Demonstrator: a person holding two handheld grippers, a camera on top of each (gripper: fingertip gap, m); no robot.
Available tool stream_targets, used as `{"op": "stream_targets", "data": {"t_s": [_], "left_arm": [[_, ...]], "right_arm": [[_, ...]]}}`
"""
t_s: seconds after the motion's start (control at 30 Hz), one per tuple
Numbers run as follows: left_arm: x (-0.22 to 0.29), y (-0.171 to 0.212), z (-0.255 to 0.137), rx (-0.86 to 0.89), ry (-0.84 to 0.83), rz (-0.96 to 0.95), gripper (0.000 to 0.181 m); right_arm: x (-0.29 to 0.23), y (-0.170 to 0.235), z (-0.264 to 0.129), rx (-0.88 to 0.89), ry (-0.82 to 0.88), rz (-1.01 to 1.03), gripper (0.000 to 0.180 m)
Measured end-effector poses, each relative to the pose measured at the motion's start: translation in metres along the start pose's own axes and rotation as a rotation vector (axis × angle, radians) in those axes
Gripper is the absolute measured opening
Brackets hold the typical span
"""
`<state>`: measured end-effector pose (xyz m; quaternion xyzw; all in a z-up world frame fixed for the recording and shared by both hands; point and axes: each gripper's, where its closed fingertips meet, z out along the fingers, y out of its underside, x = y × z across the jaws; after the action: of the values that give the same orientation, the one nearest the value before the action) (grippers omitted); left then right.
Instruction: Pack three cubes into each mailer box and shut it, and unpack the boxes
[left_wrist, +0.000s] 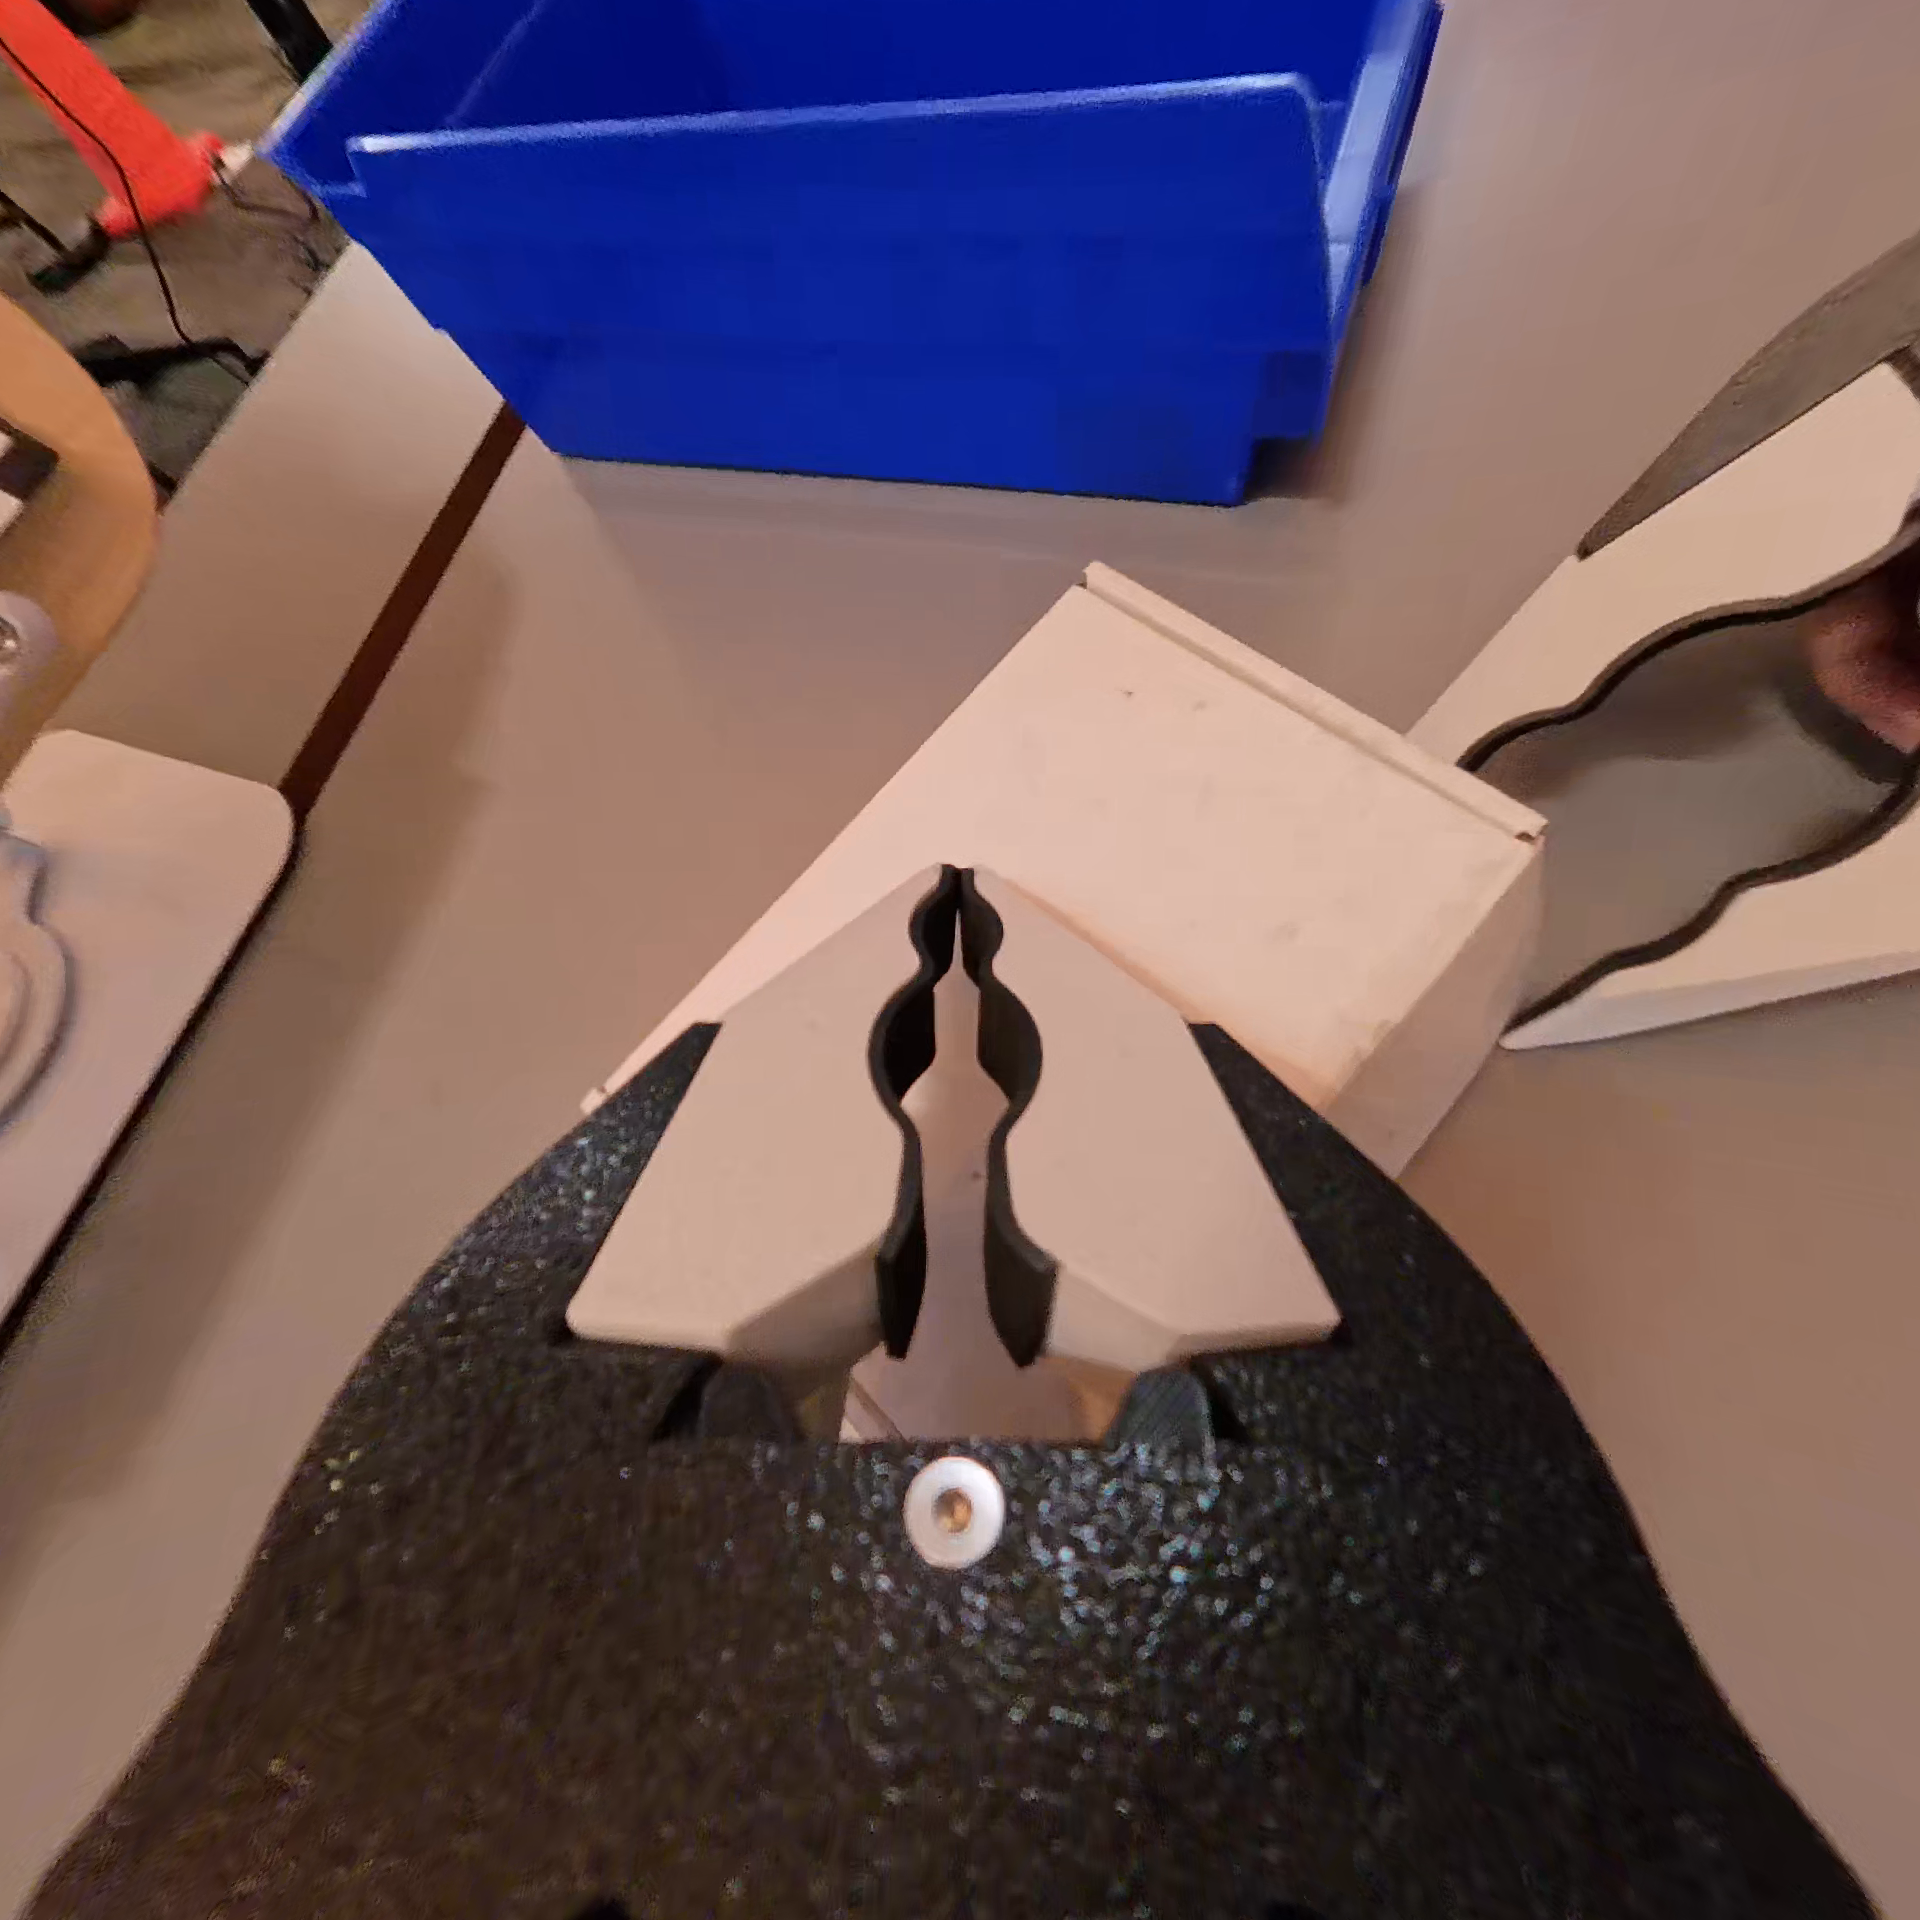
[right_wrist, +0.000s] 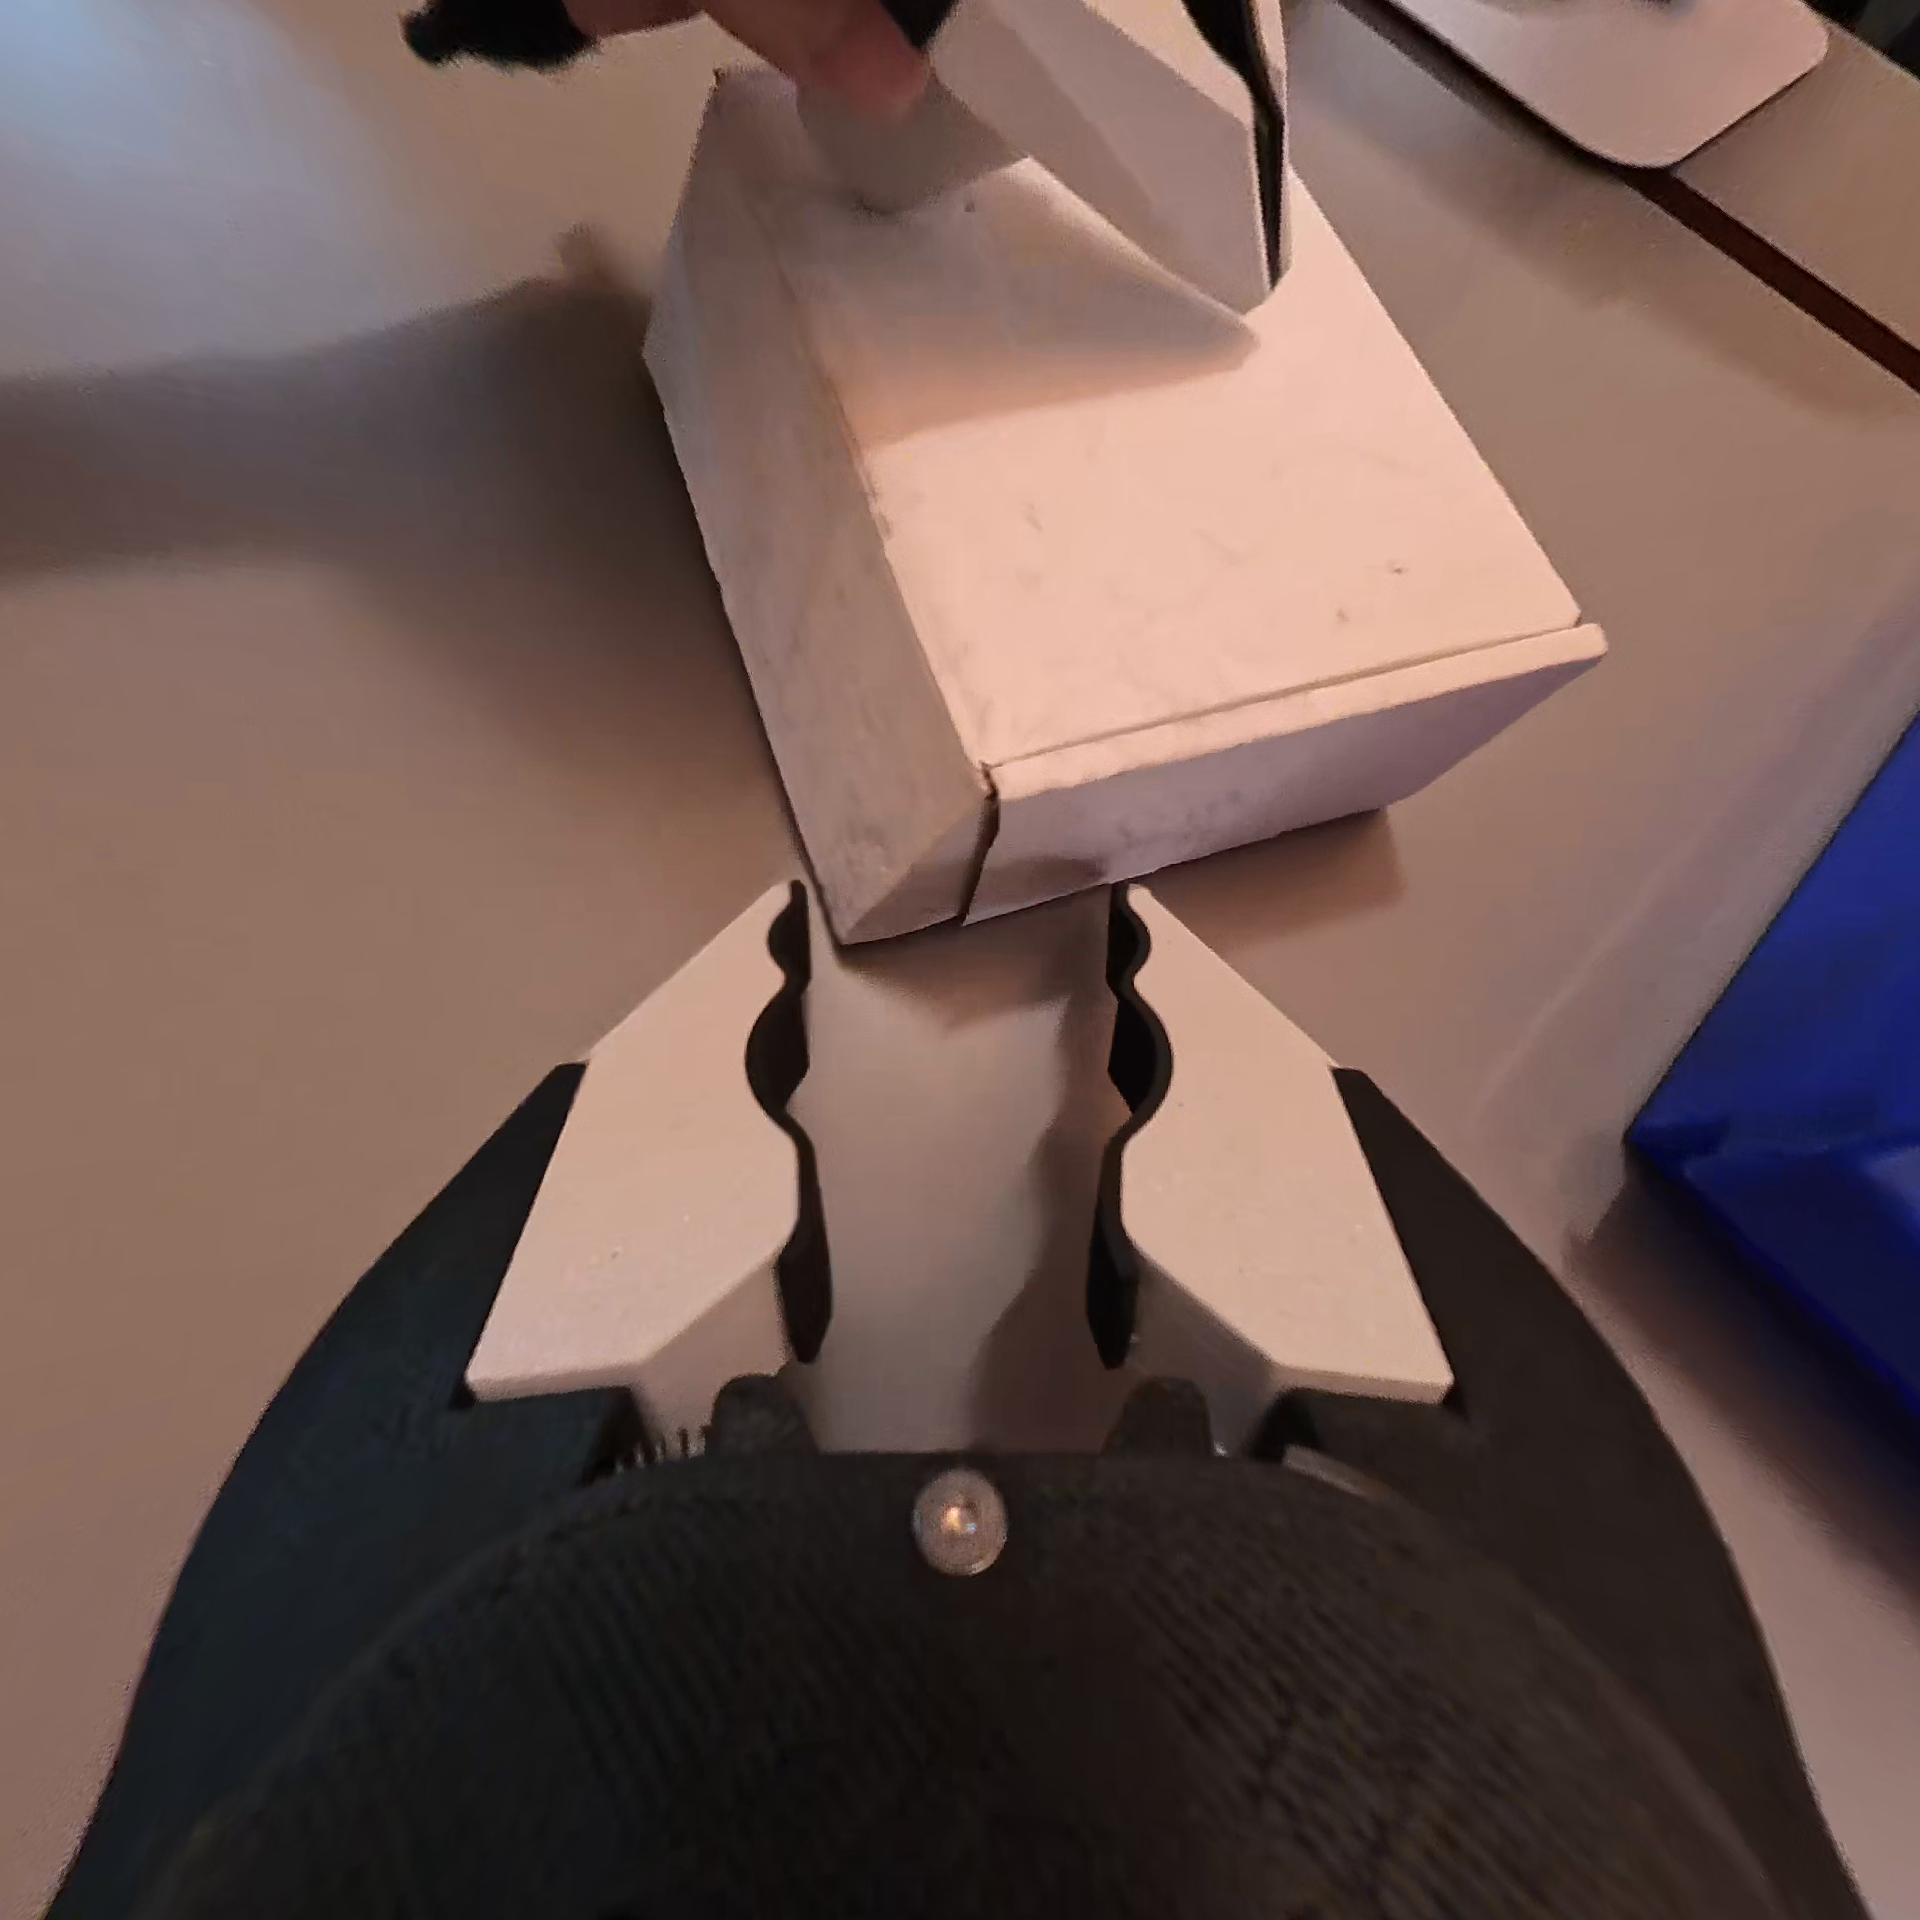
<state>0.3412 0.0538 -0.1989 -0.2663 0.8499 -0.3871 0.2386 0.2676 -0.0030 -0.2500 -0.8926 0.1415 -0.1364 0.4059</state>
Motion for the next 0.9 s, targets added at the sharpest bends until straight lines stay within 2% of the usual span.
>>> {"op": "stream_targets", "data": {"t_s": [0.03, 0.17, 0.37, 0.47, 0.63, 0.77, 0.83, 0.87, 0.9], "left_arm": [[0.0, 0.002, 0.001, -0.024, 0.006, -0.004, 0.0], [0.0, 0.005, 0.005, -0.103, 0.008, 0.019, 0.0], [-0.001, 0.006, 0.005, -0.064, 0.071, -0.098, 0.0], [-0.001, 0.006, 0.005, -0.068, 0.057, -0.09, 0.0], [-0.003, 0.006, 0.006, -0.075, 0.024, -0.072, 0.0], [-0.004, 0.006, 0.005, -0.067, 0.015, -0.089, 0.0], [-0.005, 0.006, 0.005, -0.066, 0.007, -0.097, 0.0], [-0.006, 0.006, 0.005, -0.066, 0.0, -0.095, 0.0], [-0.006, 0.006, 0.005, -0.067, -0.008, -0.093, 0.0]], "right_arm": [[0.0, -0.001, 0.002, -0.004, -0.002, -0.016, 0.051], [0.003, -0.001, 0.004, -0.009, -0.041, -0.017, 0.048], [0.009, 0.0, 0.006, -0.006, -0.052, -0.067, 0.039], [0.014, 0.0, 0.007, 0.0, -0.032, -0.09, 0.031], [0.017, 0.0, 0.008, 0.0, -0.033, -0.139, 0.026], [0.018, -0.001, 0.008, -0.002, -0.035, -0.09, 0.027], [0.018, 0.0, 0.002, -0.023, -0.022, -0.131, 0.028], [0.02, -0.007, -0.005, -0.015, 0.008, -0.152, 0.043], [0.022, -0.022, -0.014, 0.034, 0.038, -0.161, 0.045]]}}
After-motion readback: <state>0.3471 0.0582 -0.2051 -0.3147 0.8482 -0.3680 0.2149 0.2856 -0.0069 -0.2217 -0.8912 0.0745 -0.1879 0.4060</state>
